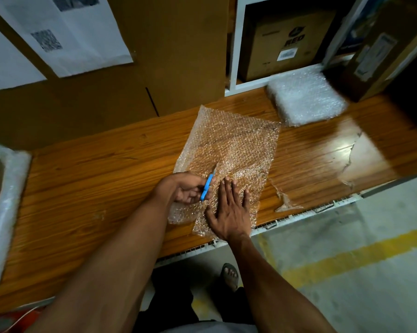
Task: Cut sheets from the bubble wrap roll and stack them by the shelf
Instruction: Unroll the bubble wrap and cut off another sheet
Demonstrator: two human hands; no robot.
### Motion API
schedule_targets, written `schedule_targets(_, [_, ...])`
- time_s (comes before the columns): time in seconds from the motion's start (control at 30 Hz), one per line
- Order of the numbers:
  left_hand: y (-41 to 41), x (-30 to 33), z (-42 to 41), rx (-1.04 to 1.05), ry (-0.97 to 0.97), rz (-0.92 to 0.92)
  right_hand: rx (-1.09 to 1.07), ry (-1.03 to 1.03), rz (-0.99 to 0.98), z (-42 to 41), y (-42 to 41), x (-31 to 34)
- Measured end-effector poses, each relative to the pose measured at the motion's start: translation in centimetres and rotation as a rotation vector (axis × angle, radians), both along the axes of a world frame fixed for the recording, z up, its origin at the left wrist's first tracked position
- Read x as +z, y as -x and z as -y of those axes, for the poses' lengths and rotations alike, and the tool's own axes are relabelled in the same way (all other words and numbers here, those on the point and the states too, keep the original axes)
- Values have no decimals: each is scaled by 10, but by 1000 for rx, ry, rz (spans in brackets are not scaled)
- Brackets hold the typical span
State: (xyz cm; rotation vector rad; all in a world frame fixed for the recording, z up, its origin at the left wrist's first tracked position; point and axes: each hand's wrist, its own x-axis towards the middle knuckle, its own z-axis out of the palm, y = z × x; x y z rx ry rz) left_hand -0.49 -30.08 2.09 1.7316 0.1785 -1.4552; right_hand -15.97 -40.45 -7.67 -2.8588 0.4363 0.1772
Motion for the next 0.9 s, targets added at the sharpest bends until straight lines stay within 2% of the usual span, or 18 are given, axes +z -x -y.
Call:
schedule_targets(0.4, [-3, -16, 4, 63, 23, 131, -44, -11, -3, 0, 0, -1])
schedule_targets(0.63, [-11, -17, 0, 29, 29, 99, -169, -24, 181, 18, -28, 24])
schedule_targets(0.77, [-12, -10, 3, 35, 52, 104, -113, 0, 41, 50, -62, 24])
schedule_targets(0.9, [-13, -5, 9, 9, 30, 25, -73, 21, -30, 64, -66, 5])
